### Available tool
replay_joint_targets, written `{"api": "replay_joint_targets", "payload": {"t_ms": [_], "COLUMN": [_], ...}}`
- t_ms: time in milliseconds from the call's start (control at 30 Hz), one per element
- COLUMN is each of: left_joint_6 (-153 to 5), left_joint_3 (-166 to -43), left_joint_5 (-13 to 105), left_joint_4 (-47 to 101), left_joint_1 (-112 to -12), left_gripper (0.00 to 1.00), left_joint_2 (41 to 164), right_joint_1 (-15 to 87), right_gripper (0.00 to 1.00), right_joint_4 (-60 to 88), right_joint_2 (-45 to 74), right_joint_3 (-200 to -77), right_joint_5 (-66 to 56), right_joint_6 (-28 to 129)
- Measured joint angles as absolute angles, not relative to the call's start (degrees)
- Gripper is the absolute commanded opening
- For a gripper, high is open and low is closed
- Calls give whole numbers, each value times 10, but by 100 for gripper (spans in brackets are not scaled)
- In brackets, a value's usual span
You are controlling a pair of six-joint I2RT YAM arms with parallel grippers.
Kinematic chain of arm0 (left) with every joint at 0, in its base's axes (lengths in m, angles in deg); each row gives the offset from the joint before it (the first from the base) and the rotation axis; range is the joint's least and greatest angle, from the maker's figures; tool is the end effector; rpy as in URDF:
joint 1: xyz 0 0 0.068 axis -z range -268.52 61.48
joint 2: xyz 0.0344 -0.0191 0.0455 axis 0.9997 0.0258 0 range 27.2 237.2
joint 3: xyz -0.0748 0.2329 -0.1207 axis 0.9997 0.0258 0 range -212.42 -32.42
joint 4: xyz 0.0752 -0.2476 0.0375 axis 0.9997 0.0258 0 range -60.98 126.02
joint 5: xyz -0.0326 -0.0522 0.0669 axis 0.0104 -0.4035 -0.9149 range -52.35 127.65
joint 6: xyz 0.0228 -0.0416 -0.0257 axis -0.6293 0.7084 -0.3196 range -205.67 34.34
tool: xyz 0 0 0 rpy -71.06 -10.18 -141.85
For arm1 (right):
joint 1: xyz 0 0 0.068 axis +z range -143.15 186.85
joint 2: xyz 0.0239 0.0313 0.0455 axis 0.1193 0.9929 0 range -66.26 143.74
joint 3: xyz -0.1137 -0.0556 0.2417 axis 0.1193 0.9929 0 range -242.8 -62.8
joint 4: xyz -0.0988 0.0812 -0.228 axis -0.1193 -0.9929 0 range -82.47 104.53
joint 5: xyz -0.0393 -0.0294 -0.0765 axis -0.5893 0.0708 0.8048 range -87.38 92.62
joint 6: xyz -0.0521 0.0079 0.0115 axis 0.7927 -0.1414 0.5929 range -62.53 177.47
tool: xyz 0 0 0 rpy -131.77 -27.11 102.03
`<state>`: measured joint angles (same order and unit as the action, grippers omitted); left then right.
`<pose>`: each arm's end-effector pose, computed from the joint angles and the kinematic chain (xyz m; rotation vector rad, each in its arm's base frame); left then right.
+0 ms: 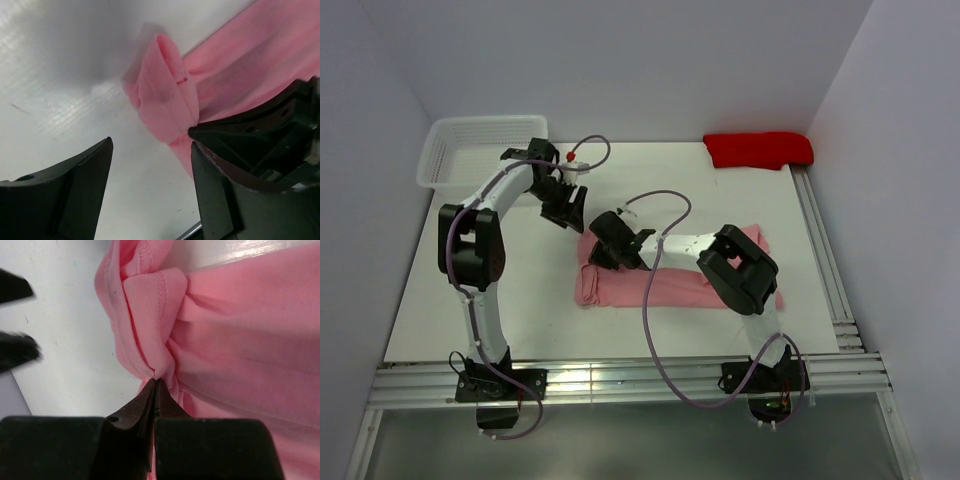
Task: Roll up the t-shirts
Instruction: Roll the tshirt
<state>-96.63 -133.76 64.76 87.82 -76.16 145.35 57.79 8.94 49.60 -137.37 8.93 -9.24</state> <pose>0.4093 -0.1064 0.2305 0.6541 2.7443 -0.6841 0.2762 0.3343 0.1546 0.4048 2.5182 0.7894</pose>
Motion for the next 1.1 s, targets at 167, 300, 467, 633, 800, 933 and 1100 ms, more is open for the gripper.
{"api": "replay_joint_targets", "payload": {"t_ms": [167, 300, 467, 633, 800, 933, 1100], "left_joint_6": [-986, -991, -985, -972, -958, -944, -924], "left_joint_3": [-1267, -1238, -1236, -1236, -1235, -1236, -1235], "left_joint_5": [675, 705, 740, 774, 796, 801, 766], "left_joint_4": [865, 848, 811, 786, 770, 762, 758], "left_joint_1": [-769, -771, -774, -776, -777, -776, -769], "left_gripper": [69, 70, 70, 69, 65, 45, 7], "left_joint_2": [1447, 1450, 1473, 1506, 1509, 1518, 1520], "right_joint_1": [577, 574, 572, 571, 571, 571, 571], "right_gripper": [0, 0, 0, 0, 0, 0, 1], "right_joint_4": [97, 104, 107, 110, 112, 112, 105], "right_joint_2": [496, 496, 496, 496, 496, 496, 496], "right_joint_3": [-1368, -1355, -1349, -1344, -1344, -1344, -1347], "right_joint_5": [88, 85, 86, 86, 85, 85, 89], "right_joint_6": [-89, -86, -82, -75, -67, -59, -50]}}
